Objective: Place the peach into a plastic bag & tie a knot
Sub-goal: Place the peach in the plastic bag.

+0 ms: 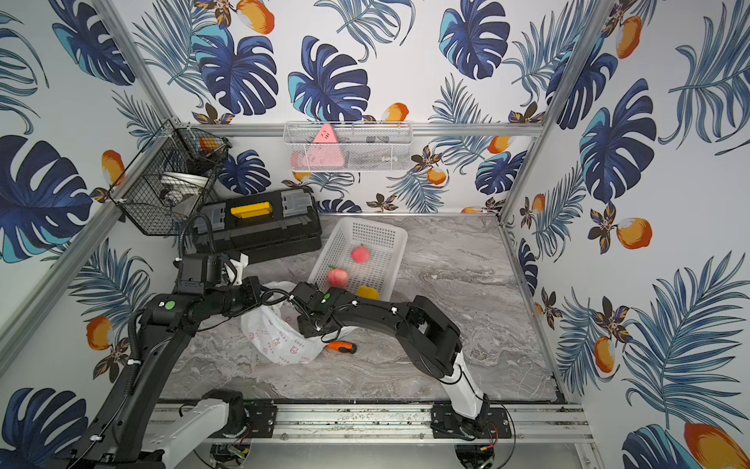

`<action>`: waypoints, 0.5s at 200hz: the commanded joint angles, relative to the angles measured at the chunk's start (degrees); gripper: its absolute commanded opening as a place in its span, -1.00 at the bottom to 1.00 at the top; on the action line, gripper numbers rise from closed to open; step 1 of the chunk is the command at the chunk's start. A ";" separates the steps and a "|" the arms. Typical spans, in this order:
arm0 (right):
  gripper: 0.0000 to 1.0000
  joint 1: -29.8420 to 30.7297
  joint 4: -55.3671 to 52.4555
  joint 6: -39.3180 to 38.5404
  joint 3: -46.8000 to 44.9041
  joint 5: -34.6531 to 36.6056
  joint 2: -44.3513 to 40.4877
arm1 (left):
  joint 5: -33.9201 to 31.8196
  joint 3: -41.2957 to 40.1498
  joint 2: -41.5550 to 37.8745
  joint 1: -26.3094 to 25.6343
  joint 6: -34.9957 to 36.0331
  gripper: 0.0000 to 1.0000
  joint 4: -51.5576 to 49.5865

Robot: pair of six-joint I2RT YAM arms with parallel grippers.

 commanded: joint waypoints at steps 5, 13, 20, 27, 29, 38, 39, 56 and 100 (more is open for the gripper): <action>0.75 -0.37 -7.01 -5.32 2.10 -3.42 -2.64 | -0.58 -0.39 -0.04 0.33 0.35 -1.00 0.63; 0.79 -0.87 -6.96 -4.84 2.35 -7.44 -5.16 | 0.50 -0.90 0.05 0.33 -0.18 -1.00 1.12; 0.80 -1.48 -6.34 -4.02 2.23 -11.01 -7.43 | 1.17 -1.41 0.06 0.33 -0.51 -1.00 1.43; 0.80 -2.01 -5.02 -3.12 1.83 -13.63 -9.78 | 1.48 -1.81 0.04 0.38 -0.76 -1.00 1.46; 0.80 -2.18 -4.61 -2.85 1.65 -14.17 -10.48 | 1.52 -1.94 -0.01 0.37 -0.78 -1.00 1.42; 0.79 -3.43 -3.71 -1.62 1.07 -15.82 -13.22 | 1.45 -2.40 -0.24 0.39 -0.69 -1.00 1.26; 0.79 -3.64 -3.70 -1.47 1.01 -15.95 -13.61 | 1.45 -2.47 -0.26 0.41 -0.65 -1.00 1.28; 0.75 -8.45 -3.70 0.40 0.32 -18.01 -18.25 | 1.99 -3.22 -0.46 0.38 -0.28 -1.00 1.22; 0.68 -19.89 -10.67 -3.04 1.24 -4.64 -18.07 | 5.02 -4.02 -0.95 0.42 -0.70 -1.00 3.65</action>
